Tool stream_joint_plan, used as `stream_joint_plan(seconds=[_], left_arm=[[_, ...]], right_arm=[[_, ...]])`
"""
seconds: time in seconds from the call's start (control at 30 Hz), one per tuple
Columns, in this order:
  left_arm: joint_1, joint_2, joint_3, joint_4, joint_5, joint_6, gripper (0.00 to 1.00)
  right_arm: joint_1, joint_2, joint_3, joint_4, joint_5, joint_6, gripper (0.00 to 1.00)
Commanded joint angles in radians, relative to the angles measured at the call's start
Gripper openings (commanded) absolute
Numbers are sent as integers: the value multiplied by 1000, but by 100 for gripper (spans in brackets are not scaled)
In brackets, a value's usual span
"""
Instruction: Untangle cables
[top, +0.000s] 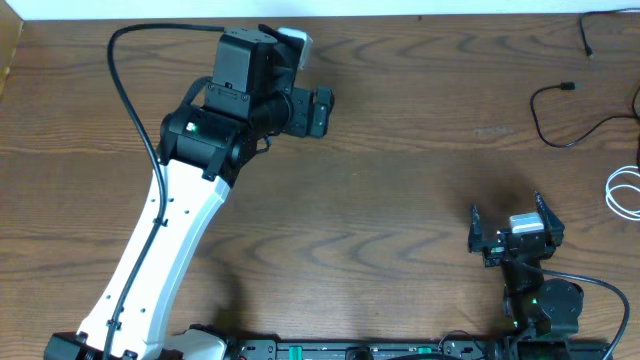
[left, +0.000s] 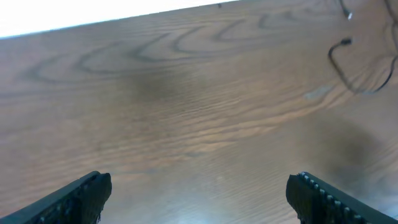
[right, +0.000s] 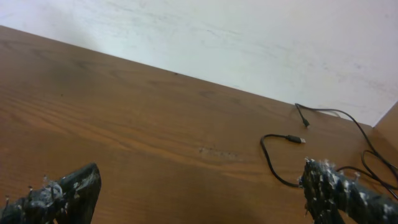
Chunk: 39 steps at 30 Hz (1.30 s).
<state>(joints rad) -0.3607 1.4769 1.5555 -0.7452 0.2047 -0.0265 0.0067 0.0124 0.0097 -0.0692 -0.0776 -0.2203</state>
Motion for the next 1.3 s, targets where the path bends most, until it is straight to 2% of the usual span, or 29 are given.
stream_joint_plan(seconds=[0.0,0.17,0.37,0.67,0.87,1.13,1.27], left_arm=[[6,-60,-63,-5,-15,217,95],[56,-192,-209,56,4,251,95],[180,-415,-480,245,119,252,95],[375,-818,-922,557,208,255,95],[445,-1002,-1132,711,229,268,95],[444,-1185,-1294,748,219,393,95],[444,-1257,-1365,772,161,393,95]], right_arm=[[11,-7,-4,-2,8,-13,99],[11,-7,-4,-2,8,-13,99],[11,-7,-4,-2,8,-13,99],[11,-7,-4,-2,8,-13,99],[11,-7,-4,-2,8,-13,99],[11,-7,-4,-2,8,-13,99],[11,-7,-4,-2,8,-13,99]])
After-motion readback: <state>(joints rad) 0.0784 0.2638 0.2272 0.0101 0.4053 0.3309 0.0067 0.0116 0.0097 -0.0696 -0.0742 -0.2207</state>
